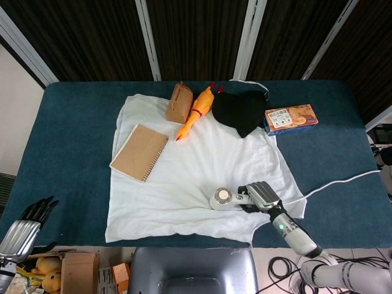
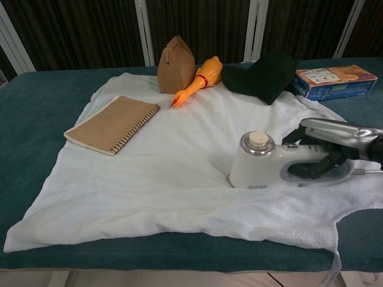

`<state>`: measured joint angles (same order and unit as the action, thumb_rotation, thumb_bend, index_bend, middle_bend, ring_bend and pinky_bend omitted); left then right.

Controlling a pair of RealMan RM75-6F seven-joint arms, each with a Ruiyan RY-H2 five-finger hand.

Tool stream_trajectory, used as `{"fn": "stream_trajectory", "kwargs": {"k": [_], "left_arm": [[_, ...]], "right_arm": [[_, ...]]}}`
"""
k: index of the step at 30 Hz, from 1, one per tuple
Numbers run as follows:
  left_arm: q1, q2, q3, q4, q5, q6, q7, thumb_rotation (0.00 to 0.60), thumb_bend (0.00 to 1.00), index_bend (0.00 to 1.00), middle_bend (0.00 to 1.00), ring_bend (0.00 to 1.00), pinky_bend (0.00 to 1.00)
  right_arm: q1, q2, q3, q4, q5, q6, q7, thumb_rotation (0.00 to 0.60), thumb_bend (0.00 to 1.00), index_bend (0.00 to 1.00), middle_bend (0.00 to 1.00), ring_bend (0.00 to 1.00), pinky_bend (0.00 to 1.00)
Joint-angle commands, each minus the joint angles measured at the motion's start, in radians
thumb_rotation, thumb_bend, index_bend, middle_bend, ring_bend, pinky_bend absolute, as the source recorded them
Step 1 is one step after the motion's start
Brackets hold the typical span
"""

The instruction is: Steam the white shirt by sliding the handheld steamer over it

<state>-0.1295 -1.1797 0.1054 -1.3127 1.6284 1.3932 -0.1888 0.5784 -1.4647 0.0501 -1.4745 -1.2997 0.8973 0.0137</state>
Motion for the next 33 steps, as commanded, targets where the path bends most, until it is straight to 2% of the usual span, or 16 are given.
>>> {"fn": "stream_trajectory", "kwargs": {"k": [1,10,18,30,33], "left_arm": [[0.0,0.0,0.0,0.001,-0.001,-0.001,-0.002,0.6,0.0,0.04,0.0,0.0,0.11],[-0.002,-0.004,0.0,0.003,-0.002,-0.01,-0.001,0.6,0.0,0.04,0.0,0.0,0.11],[-0.008,-0.006,0.0,-0.003,-0.001,-0.02,0.008,0.6,0.0,0.04,0.0,0.0,0.11],[-0.009,-0.002,0.0,-0.017,-0.008,-0.029,0.027,0.6,0.0,0.04,0.0,0.0,0.11],[-0.011,-0.002,-0.001,-0.021,-0.008,-0.031,0.031,0.6,0.0,0.04,0.0,0.0,0.11]], "right_arm": [[-0.008,0.015,0.0,-0.006,-0.015,0.015,0.018,0.6,0.87,1.0,1.0,1.0,1.0],[0.003,-0.026,0.062,0.138,0.043,0.01,0.055,0.6,0.87,1.0,1.0,1.0,1.0],[0.031,-0.063,0.108,0.298,0.126,-0.075,0.092,0.6,0.87,1.0,1.0,1.0,1.0],[0.072,-0.108,0.182,0.592,0.25,-0.19,0.102,0.6,0.87,1.0,1.0,1.0,1.0],[0.073,-0.101,0.194,0.62,0.257,-0.21,0.124,0.6,0.87,1.0,1.0,1.0,1.0]]}}
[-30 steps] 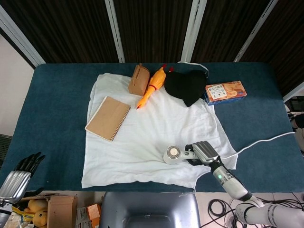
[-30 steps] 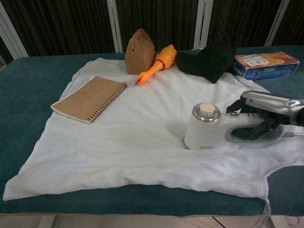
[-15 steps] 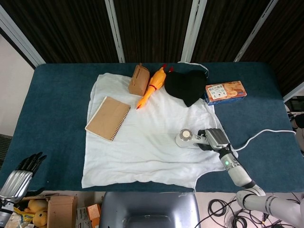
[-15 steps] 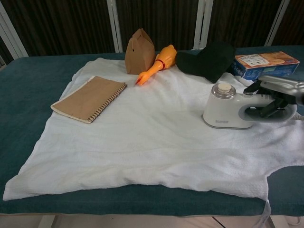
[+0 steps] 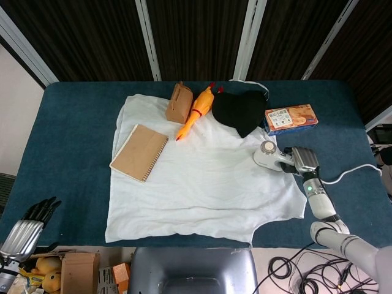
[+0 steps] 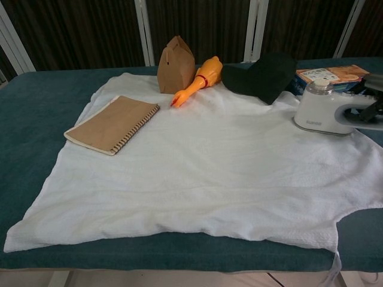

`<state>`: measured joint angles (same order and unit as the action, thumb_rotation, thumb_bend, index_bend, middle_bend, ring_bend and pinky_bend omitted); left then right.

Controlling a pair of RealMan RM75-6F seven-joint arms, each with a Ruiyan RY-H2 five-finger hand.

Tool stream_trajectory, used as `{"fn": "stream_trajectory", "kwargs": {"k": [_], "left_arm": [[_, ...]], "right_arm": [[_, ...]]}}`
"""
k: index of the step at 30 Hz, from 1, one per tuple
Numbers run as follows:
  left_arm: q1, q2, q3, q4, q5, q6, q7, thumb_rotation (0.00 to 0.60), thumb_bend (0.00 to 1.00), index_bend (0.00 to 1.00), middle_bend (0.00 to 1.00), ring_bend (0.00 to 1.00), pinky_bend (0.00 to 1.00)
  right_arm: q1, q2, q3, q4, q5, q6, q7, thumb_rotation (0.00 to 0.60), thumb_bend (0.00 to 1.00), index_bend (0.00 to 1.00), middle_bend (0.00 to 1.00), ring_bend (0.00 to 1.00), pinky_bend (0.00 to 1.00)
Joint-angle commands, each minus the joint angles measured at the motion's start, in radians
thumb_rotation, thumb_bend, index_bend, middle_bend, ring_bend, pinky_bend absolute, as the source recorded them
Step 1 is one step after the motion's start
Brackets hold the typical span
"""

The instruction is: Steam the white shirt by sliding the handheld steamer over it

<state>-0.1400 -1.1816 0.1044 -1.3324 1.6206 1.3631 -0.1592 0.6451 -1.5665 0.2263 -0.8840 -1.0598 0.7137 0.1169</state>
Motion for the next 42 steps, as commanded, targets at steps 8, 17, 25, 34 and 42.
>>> {"fn": "stream_trajectory", "kwargs": {"k": [8,17,25,34,42], "left_arm": [[-0.001,0.001,-0.001,-0.009,0.001,0.0,0.006,0.6,0.0,0.04,0.0,0.0,0.11],[-0.003,-0.003,0.0,-0.01,0.006,0.002,0.01,0.6,0.0,0.04,0.0,0.0,0.11],[0.002,-0.001,0.0,-0.008,0.001,0.006,0.004,0.6,0.0,0.04,0.0,0.0,0.11],[0.011,0.005,-0.001,-0.001,-0.004,0.018,-0.007,0.6,0.0,0.04,0.0,0.0,0.11],[0.004,0.001,-0.001,-0.005,0.001,0.009,-0.001,0.6,0.0,0.04,0.0,0.0,0.11]], "right_arm": [[-0.033,0.091,0.007,-0.102,-0.093,0.054,0.112,0.6,0.87,1.0,1.0,1.0,1.0],[-0.106,0.24,-0.101,-0.491,-0.316,0.215,0.099,0.6,0.87,1.0,1.0,1.0,1.0],[-0.069,0.143,-0.138,-0.541,-0.362,0.192,0.02,0.6,0.87,1.0,1.0,1.0,1.0],[-0.053,0.077,-0.18,-0.541,-0.376,0.171,-0.036,0.6,0.87,1.0,1.0,1.0,1.0],[-0.094,0.151,-0.272,-0.633,-0.461,0.215,-0.027,0.6,0.87,1.0,1.0,1.0,1.0]]}}
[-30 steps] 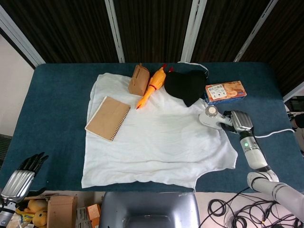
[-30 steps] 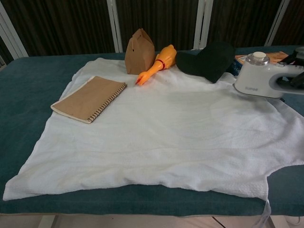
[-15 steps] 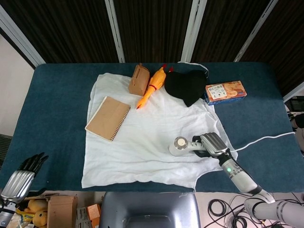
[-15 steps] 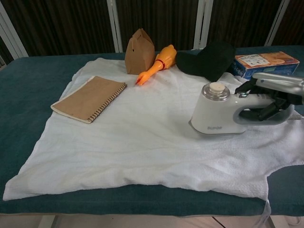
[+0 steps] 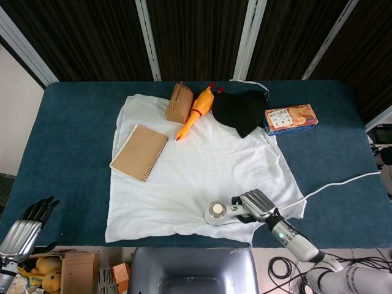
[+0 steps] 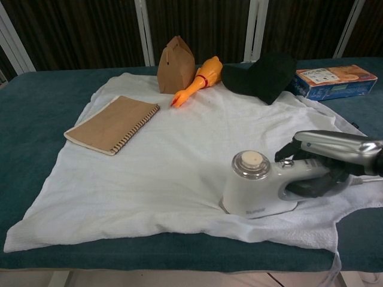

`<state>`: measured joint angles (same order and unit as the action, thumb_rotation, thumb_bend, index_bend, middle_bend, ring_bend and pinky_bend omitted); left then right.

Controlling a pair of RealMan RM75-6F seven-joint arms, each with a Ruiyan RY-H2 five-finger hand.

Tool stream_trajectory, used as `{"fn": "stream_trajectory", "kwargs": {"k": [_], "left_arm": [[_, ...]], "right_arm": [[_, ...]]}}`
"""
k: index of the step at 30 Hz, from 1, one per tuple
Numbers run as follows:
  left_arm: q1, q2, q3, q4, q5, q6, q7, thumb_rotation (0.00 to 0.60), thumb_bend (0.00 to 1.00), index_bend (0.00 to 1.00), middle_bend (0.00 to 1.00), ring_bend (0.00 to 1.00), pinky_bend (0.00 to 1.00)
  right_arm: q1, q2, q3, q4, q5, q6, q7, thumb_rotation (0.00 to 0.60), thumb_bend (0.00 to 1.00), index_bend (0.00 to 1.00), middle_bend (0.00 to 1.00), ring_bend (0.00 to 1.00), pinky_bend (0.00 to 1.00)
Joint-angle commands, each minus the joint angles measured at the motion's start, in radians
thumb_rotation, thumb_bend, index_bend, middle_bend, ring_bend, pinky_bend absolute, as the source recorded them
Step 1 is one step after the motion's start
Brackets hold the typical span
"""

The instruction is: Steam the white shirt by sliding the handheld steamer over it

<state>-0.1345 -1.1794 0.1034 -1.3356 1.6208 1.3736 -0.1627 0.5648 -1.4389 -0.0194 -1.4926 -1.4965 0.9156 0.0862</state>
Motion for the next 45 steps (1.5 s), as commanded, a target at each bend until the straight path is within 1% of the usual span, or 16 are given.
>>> {"fn": "stream_trajectory", "kwargs": {"k": [1,5,10,14,17,19,23,28,31,34,37,40,41,42,43,45], "left_arm": [[-0.003,-0.001,0.0,-0.004,0.002,-0.004,0.005,0.6,0.0,0.04,0.0,0.0,0.11],[-0.005,-0.001,0.0,-0.009,0.002,-0.007,0.012,0.6,0.0,0.04,0.0,0.0,0.11],[-0.004,0.0,0.0,-0.013,0.002,-0.005,0.013,0.6,0.0,0.04,0.0,0.0,0.11],[-0.001,0.001,0.0,-0.011,0.002,0.001,0.008,0.6,0.0,0.04,0.0,0.0,0.11],[0.001,0.002,0.002,-0.009,0.004,0.003,0.004,0.6,0.0,0.04,0.0,0.0,0.11],[0.001,0.001,0.002,-0.007,0.005,0.004,0.001,0.6,0.0,0.04,0.0,0.0,0.11],[-0.001,-0.002,0.003,-0.005,0.006,-0.001,0.002,0.6,0.0,0.04,0.0,0.0,0.11],[-0.007,-0.005,0.003,-0.01,0.008,-0.01,0.012,0.6,0.0,0.04,0.0,0.0,0.11],[-0.009,-0.005,0.002,-0.014,0.006,-0.014,0.017,0.6,0.0,0.04,0.0,0.0,0.11],[-0.01,-0.005,0.001,-0.015,0.003,-0.016,0.017,0.6,0.0,0.04,0.0,0.0,0.11],[-0.008,-0.005,0.003,-0.011,0.003,-0.015,0.012,0.6,0.0,0.04,0.0,0.0,0.11],[-0.006,-0.006,0.005,-0.006,0.004,-0.012,0.006,0.6,0.0,0.04,0.0,0.0,0.11],[-0.006,-0.006,0.005,-0.005,0.004,-0.012,0.004,0.6,0.0,0.04,0.0,0.0,0.11],[-0.005,-0.006,0.005,-0.003,0.005,-0.01,0.003,0.6,0.0,0.04,0.0,0.0,0.11],[-0.004,-0.005,0.006,-0.001,0.005,-0.009,0.001,0.6,0.0,0.04,0.0,0.0,0.11],[-0.003,-0.005,0.006,0.0,0.004,-0.007,-0.002,0.6,0.0,0.04,0.0,0.0,0.11]], "right_arm": [[-0.018,0.034,-0.041,-0.035,-0.036,0.015,0.004,0.6,0.87,1.0,1.0,1.0,1.0],[-0.028,0.059,-0.077,-0.055,-0.062,0.015,0.001,0.6,0.87,1.0,1.0,1.0,1.0],[-0.046,0.081,-0.088,-0.068,-0.102,0.071,0.022,0.6,0.87,1.0,1.0,1.0,1.0],[-0.068,0.111,-0.071,-0.069,-0.129,0.16,0.084,0.6,0.87,1.0,1.0,1.0,1.0],[-0.089,0.134,-0.037,-0.047,-0.107,0.223,0.12,0.6,0.87,1.0,1.0,1.0,1.0],[-0.103,0.139,-0.009,-0.009,-0.071,0.248,0.138,0.6,0.87,1.0,1.0,1.0,1.0],[-0.109,0.124,0.033,0.099,0.034,0.208,0.163,0.6,0.87,1.0,1.0,1.0,1.0],[-0.093,0.064,0.08,0.259,0.137,0.119,0.213,0.6,0.87,1.0,1.0,0.99,1.0],[-0.083,0.035,0.089,0.324,0.151,0.08,0.244,0.6,0.87,1.0,1.0,0.94,1.0],[-0.078,0.018,0.085,0.361,0.15,0.053,0.248,0.6,0.86,1.0,1.0,0.88,0.98],[-0.074,0.02,0.077,0.37,0.157,0.02,0.224,0.6,0.82,1.0,1.0,0.81,0.93],[-0.072,0.032,0.071,0.365,0.171,-0.016,0.197,0.6,0.73,0.93,0.94,0.72,0.86],[-0.072,0.038,0.07,0.36,0.175,-0.025,0.193,0.6,0.69,0.87,0.89,0.67,0.81],[-0.073,0.044,0.069,0.355,0.179,-0.033,0.191,0.6,0.64,0.79,0.81,0.61,0.76],[-0.073,0.055,0.066,0.345,0.186,-0.049,0.189,0.6,0.61,0.73,0.76,0.58,0.72],[-0.071,0.077,0.061,0.327,0.199,-0.083,0.183,0.6,0.51,0.51,0.59,0.46,0.61]]}}
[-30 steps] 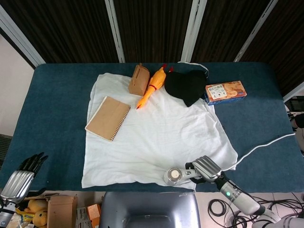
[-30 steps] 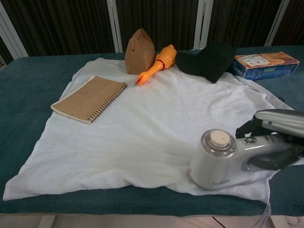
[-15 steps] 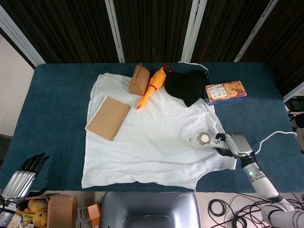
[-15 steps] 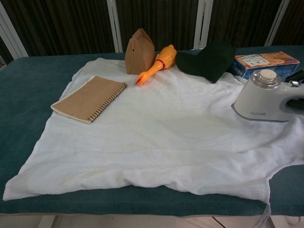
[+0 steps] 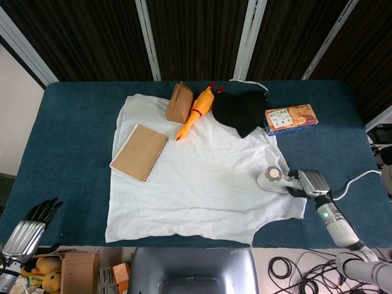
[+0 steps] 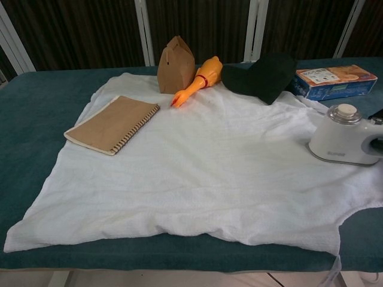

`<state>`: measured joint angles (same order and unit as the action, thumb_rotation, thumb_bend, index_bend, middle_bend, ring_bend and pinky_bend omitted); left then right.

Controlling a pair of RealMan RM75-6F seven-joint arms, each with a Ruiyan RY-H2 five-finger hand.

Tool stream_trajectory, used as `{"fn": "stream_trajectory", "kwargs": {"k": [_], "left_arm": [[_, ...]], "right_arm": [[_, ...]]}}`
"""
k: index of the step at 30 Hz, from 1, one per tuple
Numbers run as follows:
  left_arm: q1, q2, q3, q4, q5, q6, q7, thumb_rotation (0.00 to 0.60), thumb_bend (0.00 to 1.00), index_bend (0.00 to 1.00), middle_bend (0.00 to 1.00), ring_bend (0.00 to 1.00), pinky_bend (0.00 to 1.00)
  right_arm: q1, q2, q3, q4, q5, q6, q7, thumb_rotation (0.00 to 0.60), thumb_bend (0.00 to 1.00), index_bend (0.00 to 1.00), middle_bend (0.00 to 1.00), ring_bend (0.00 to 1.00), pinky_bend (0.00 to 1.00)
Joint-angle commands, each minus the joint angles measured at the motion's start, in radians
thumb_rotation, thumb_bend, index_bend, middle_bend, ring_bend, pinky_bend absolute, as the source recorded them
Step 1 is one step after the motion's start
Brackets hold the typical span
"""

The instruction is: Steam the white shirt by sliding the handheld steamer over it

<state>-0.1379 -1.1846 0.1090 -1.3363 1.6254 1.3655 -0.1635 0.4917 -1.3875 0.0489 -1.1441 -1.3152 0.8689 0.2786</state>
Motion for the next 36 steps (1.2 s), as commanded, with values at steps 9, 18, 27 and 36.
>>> {"fn": "stream_trajectory", "kwargs": {"k": [9,18,27,36], "left_arm": [[0.0,0.0,0.001,-0.002,0.006,0.005,-0.001,0.6,0.0,0.04,0.0,0.0,0.11],[0.0,0.001,0.003,-0.005,0.011,0.009,-0.004,0.6,0.0,0.04,0.0,0.0,0.11],[0.015,0.012,0.002,-0.021,0.02,0.049,-0.026,0.6,0.0,0.04,0.0,0.0,0.11],[0.078,0.02,-0.02,-0.171,-0.018,0.142,0.09,0.6,0.01,0.04,0.0,0.0,0.11]], "right_arm": [[-0.002,0.102,0.002,-0.089,0.043,-0.082,0.008,0.6,0.32,0.0,0.16,0.14,0.38],[-0.044,0.184,0.006,-0.171,-0.021,0.02,0.051,0.6,0.29,0.0,0.07,0.08,0.36],[-0.158,0.271,-0.015,-0.277,-0.102,0.283,-0.099,0.6,0.27,0.0,0.03,0.02,0.25],[-0.398,0.263,-0.107,-0.371,-0.265,0.702,-0.398,0.6,0.27,0.0,0.0,0.0,0.03]]}}
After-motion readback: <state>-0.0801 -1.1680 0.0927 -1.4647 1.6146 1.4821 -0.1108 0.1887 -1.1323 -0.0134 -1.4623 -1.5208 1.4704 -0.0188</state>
